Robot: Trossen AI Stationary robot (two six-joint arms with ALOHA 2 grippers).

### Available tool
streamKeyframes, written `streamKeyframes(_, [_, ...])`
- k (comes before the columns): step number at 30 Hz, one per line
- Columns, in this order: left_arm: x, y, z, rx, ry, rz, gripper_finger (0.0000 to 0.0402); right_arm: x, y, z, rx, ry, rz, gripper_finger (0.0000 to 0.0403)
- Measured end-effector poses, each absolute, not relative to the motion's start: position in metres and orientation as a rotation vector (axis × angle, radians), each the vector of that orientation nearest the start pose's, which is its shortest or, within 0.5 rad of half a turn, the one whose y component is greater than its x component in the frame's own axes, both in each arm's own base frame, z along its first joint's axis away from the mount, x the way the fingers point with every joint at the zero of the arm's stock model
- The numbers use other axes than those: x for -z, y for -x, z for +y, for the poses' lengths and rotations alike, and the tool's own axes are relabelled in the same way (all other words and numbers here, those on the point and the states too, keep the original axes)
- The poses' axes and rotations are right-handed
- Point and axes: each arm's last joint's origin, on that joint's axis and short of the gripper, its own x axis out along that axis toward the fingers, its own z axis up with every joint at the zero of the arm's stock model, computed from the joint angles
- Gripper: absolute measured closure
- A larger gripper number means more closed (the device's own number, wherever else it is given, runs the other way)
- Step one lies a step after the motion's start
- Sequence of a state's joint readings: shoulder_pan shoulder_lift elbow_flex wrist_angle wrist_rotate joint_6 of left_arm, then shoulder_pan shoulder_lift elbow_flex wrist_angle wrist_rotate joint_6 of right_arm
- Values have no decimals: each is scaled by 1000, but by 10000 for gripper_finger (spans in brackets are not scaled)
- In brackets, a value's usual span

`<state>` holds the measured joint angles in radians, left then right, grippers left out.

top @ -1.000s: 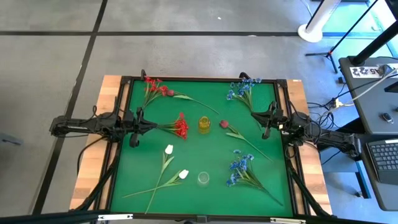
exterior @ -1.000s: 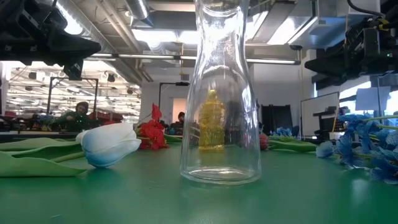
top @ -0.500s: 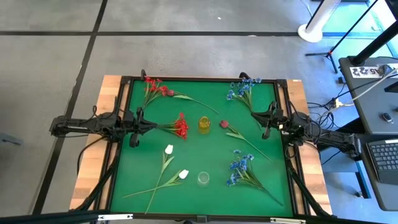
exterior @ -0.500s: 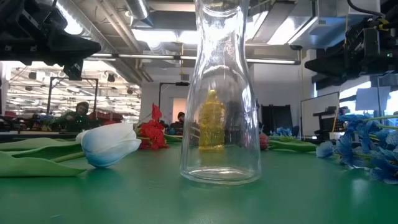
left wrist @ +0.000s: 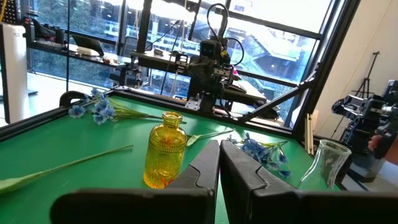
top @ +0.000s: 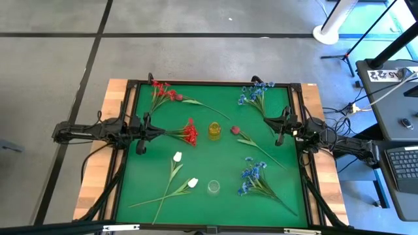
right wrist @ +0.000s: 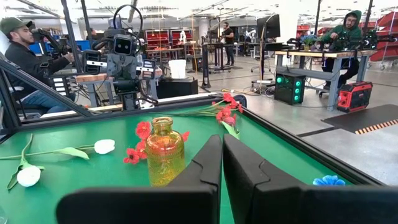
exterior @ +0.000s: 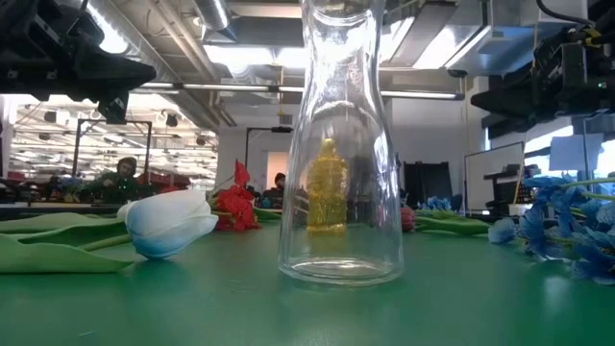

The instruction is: Sort flowers into vase by color

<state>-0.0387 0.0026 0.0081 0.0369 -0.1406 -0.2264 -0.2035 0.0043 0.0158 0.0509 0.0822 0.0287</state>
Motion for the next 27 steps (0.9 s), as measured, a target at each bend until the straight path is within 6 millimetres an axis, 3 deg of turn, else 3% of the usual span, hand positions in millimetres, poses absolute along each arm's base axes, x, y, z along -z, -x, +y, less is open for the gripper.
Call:
streamKeyframes(12, [-170, -97, 0, -97, 230, -54, 392, -179, -94, -22, 292, -126, -140, 386])
streamKeyframes(16, [-170, -97, 0, -97, 230, -53, 392, -195, -90, -22, 301, -166, -325, 386])
streamKeyframes(21, [-170, -97, 0, -96, 230, -54, 392, -213, -84, -18, 175, -119, -504, 386])
streamKeyframes(27, [-170, -97, 0, -96, 230, -54, 392, -229, -85, -20, 250, -100, -324, 386])
